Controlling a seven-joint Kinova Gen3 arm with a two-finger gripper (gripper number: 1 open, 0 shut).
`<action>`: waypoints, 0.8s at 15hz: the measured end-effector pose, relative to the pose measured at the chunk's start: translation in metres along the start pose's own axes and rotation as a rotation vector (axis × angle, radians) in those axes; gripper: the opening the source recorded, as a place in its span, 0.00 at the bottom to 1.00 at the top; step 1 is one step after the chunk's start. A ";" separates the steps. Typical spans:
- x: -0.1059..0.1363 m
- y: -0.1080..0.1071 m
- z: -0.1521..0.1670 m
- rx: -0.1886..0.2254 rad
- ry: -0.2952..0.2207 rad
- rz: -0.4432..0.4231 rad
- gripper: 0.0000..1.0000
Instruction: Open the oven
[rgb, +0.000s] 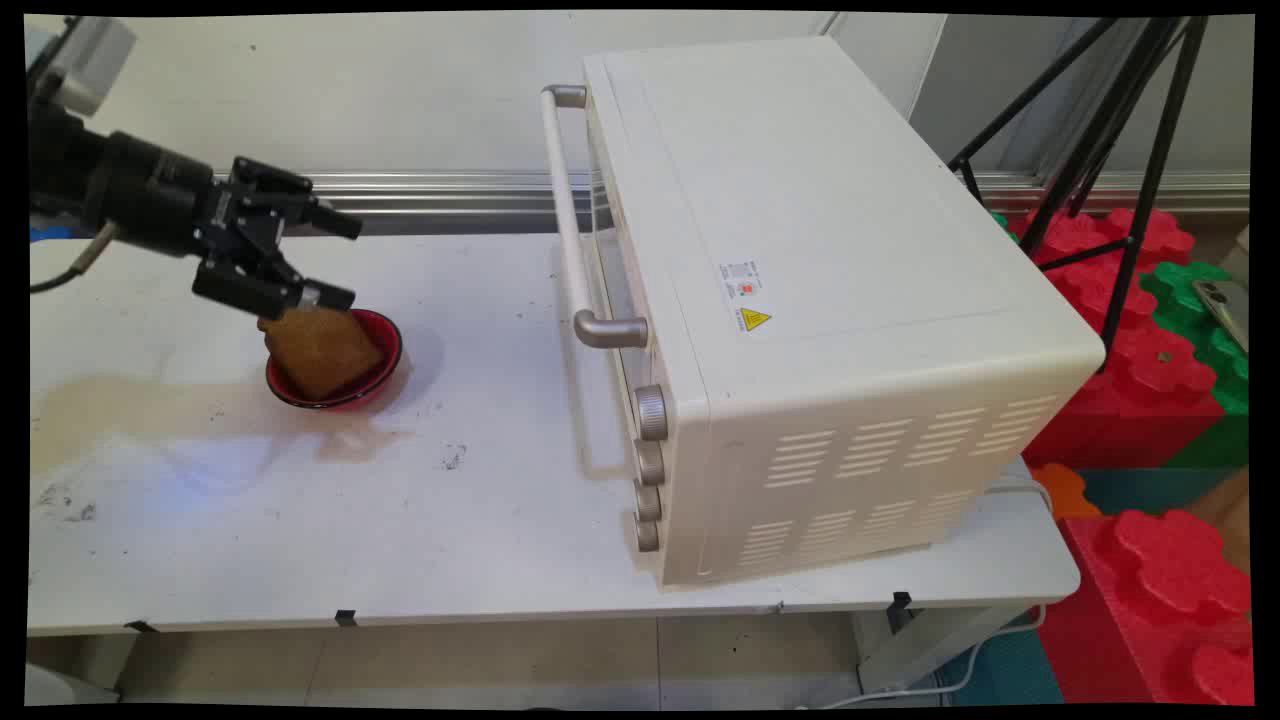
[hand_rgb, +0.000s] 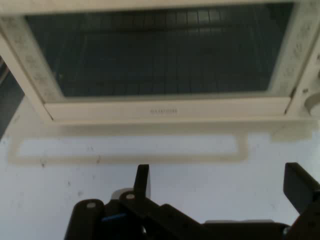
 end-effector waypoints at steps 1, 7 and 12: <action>0.004 0.000 0.000 0.001 0.012 0.000 1.00; 0.034 -0.008 0.004 0.004 0.091 0.009 1.00; 0.058 -0.016 0.017 0.003 0.146 0.023 1.00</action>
